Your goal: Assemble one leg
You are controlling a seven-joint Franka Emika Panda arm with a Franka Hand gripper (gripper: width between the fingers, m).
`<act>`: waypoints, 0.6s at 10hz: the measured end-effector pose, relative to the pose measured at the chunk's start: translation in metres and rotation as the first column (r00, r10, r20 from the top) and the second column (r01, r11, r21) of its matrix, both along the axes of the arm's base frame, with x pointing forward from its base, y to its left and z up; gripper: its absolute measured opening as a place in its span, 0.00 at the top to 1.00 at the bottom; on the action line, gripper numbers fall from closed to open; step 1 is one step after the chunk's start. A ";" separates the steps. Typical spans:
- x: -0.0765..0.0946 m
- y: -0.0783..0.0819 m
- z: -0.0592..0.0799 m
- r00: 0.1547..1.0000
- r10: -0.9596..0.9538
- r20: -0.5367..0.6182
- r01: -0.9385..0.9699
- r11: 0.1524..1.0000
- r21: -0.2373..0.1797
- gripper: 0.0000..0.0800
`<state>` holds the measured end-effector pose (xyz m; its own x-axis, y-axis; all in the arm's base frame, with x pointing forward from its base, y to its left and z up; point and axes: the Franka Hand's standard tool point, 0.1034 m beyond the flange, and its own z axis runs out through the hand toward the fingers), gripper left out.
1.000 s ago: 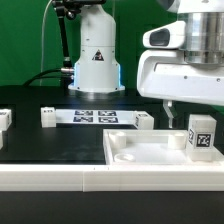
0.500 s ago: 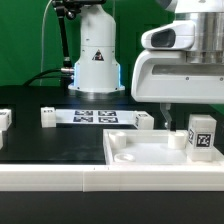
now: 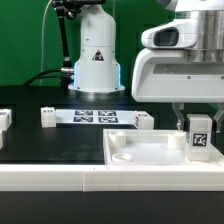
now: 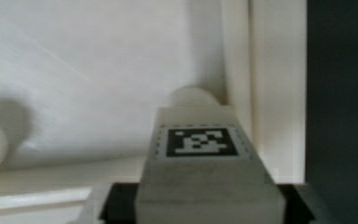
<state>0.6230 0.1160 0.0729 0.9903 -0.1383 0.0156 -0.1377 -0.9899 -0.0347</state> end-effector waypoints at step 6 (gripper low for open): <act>-0.001 0.005 -0.001 0.901 -0.435 0.004 0.435 0.901 0.013 0.64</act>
Offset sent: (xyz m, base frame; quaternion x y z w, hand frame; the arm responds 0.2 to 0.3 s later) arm -0.0026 -0.0097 -0.0005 -0.0177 0.0368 0.1738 0.9839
